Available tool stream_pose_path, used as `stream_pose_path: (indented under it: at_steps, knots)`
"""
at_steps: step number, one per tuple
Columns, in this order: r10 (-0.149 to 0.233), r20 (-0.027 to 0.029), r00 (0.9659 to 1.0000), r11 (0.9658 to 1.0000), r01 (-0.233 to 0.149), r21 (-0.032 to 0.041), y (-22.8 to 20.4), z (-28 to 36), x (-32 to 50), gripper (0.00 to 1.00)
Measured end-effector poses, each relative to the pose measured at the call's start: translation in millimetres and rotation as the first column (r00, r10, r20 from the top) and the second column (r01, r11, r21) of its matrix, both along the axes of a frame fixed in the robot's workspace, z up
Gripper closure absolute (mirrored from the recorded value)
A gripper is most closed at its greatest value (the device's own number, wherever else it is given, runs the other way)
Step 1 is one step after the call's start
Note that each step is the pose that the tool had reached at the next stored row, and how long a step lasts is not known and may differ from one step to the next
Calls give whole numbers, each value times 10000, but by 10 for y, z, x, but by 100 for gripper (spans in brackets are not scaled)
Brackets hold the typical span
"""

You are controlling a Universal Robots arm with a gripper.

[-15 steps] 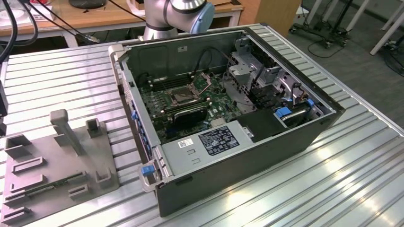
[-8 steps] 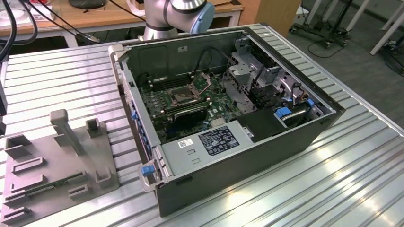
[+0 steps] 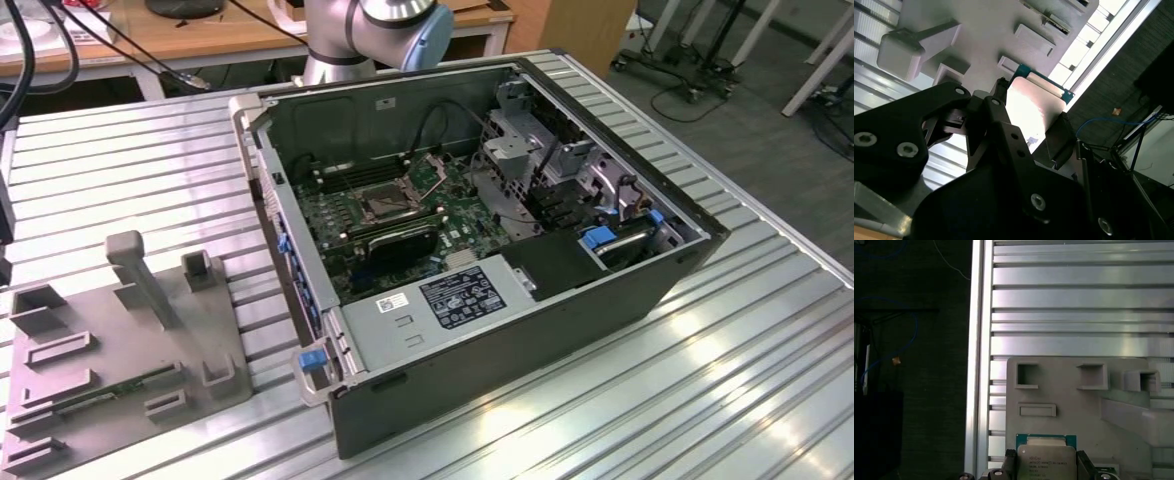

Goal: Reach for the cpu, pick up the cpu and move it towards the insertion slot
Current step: 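Pick up the cpu and move it towards the insertion slot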

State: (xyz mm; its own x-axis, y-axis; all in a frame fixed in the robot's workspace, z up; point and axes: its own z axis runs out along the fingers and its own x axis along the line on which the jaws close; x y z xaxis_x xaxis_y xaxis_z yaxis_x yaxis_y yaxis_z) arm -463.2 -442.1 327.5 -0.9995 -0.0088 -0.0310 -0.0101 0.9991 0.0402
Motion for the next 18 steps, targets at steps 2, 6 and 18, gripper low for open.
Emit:
stream_pose_path:
  at_steps: [2,6,18]
  knots:
    - [0,0,10000,10000,0,-17,5,2,-1,45]
    - [-2,1,10000,10000,2,-39,12,2,-5,45]
    - [1,5,10000,10000,-1,-86,22,3,-17,45]
